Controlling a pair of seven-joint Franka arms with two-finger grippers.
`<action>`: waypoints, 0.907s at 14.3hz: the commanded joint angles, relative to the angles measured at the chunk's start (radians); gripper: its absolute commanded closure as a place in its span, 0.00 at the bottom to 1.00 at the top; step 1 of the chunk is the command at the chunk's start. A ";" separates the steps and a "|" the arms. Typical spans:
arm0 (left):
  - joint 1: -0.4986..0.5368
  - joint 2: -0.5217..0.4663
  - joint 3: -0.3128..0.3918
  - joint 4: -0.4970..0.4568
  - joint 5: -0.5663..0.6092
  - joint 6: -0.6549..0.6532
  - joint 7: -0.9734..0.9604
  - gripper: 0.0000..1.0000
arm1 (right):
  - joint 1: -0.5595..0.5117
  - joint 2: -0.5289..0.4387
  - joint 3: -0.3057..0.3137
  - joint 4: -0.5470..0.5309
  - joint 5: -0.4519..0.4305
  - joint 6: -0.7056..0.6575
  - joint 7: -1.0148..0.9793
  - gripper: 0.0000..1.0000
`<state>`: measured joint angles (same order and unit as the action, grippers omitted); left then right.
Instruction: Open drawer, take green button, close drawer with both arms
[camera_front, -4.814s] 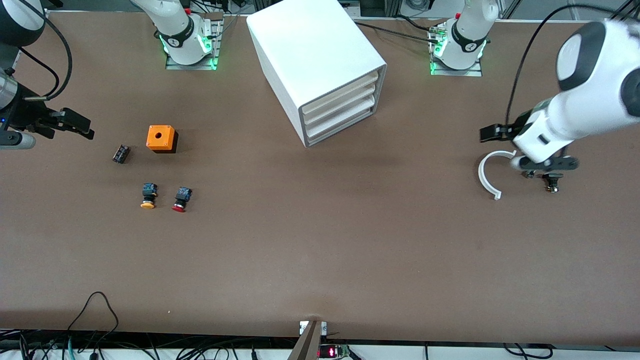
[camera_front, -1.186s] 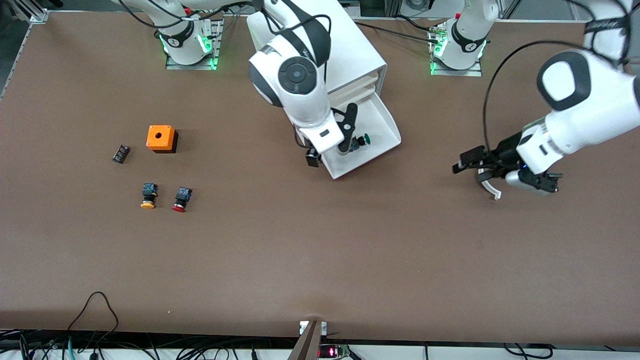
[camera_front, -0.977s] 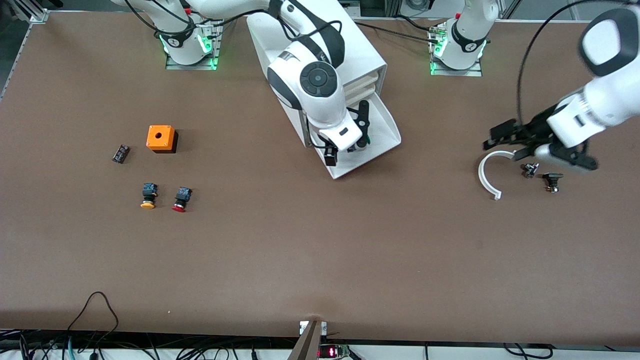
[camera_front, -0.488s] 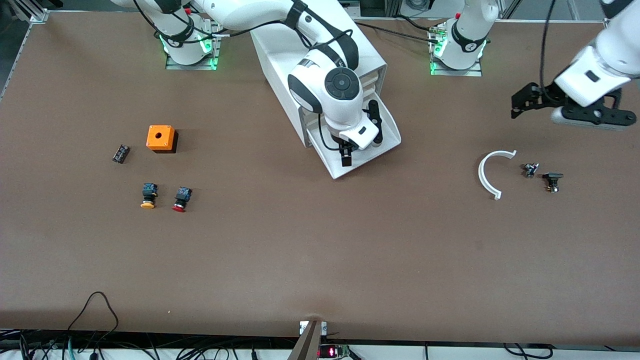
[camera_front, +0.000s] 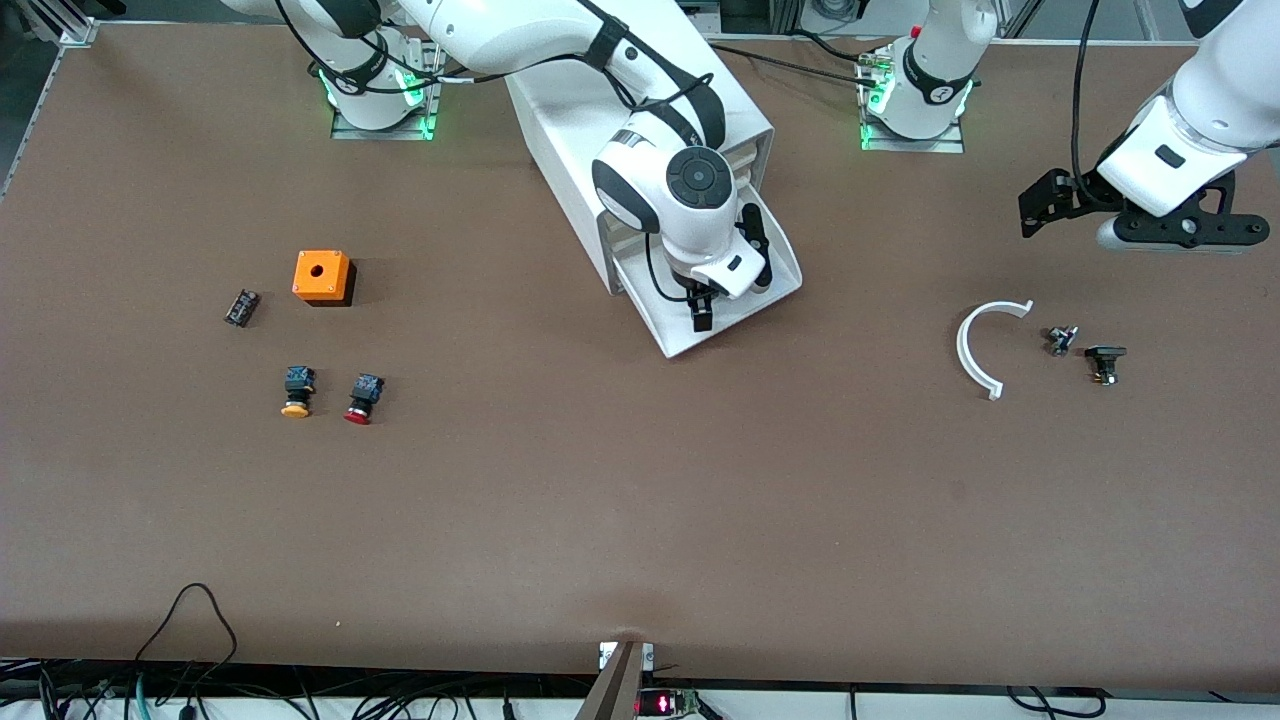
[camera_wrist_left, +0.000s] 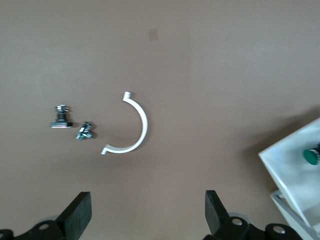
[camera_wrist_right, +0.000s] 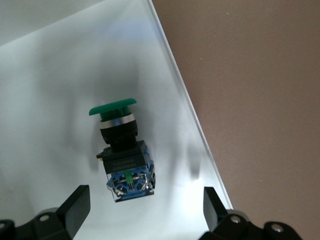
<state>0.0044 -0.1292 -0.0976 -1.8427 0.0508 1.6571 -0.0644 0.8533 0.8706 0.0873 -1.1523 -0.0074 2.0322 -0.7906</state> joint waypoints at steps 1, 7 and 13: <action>-0.006 0.002 -0.004 0.003 0.035 0.009 0.000 0.00 | 0.027 0.034 -0.012 0.040 -0.016 -0.001 -0.006 0.00; -0.006 0.008 -0.004 0.000 0.037 0.030 0.000 0.00 | 0.033 0.042 -0.012 0.040 -0.029 -0.001 -0.001 0.02; -0.006 0.008 -0.004 0.003 0.035 0.030 0.001 0.00 | 0.035 0.045 -0.014 0.040 -0.031 0.000 0.002 0.33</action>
<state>0.0029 -0.1214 -0.0998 -1.8427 0.0587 1.6801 -0.0644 0.8734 0.8920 0.0863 -1.1520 -0.0245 2.0348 -0.7905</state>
